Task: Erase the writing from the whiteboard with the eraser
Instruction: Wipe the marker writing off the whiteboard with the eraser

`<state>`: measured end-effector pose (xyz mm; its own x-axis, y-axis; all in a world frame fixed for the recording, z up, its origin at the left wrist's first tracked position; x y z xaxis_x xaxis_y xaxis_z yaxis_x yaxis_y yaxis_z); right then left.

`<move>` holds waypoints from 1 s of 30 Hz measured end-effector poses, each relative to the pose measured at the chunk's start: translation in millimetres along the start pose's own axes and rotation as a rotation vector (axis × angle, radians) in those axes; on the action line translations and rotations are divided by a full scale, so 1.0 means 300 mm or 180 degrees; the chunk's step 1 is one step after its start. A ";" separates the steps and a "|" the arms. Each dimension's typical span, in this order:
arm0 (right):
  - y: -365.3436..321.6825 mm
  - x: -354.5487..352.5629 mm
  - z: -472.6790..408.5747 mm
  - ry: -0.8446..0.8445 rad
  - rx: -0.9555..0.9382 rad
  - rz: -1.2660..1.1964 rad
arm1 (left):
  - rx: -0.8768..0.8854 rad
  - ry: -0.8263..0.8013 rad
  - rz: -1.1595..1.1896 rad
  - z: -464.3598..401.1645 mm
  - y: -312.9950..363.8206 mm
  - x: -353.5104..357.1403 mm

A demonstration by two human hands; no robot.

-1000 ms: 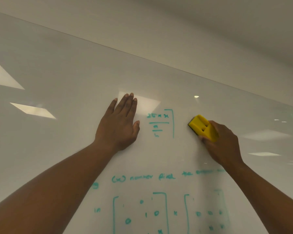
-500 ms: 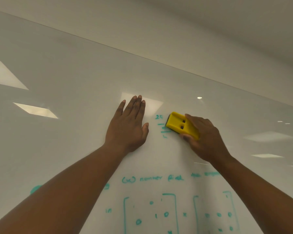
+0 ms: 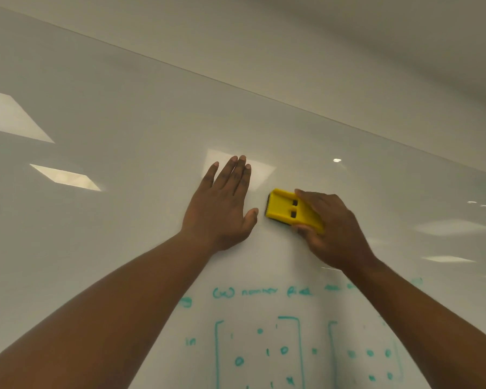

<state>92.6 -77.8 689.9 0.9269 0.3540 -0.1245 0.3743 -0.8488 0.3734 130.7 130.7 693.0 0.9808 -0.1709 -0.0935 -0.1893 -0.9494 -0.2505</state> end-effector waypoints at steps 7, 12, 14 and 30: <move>0.090 -0.018 -0.099 0.0328 0.0769 0.0058 | 0.0056 -0.0006 -0.0015 0.008 -0.001 -0.001; -0.004 0.013 0.019 0.0228 0.0252 -0.0006 | 0.0048 -0.0017 -0.0012 0.009 -0.003 0.001; 0.004 0.000 0.099 0.0044 0.0064 -0.0023 | 0.0041 -0.0008 -0.0018 0.011 -0.002 0.001; -0.012 -0.011 0.169 -0.0086 0.0253 -0.0218 | -0.0045 -0.0128 -0.0077 0.026 0.008 -0.005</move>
<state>89.7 -95.8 642.3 0.8990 0.4025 -0.1725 0.4369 -0.8518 0.2890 128.5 130.7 684.9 0.9824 -0.1372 -0.1263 -0.1645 -0.9569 -0.2395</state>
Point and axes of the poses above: each hand's wrist, its own z-axis away from the middle knuckle, its own x-axis out of the palm, y = z × x, the point moved 5 cm from there along -z, towards the middle knuckle, and after that the axes turned 2 degrees about -x, right-handed, at the moved point
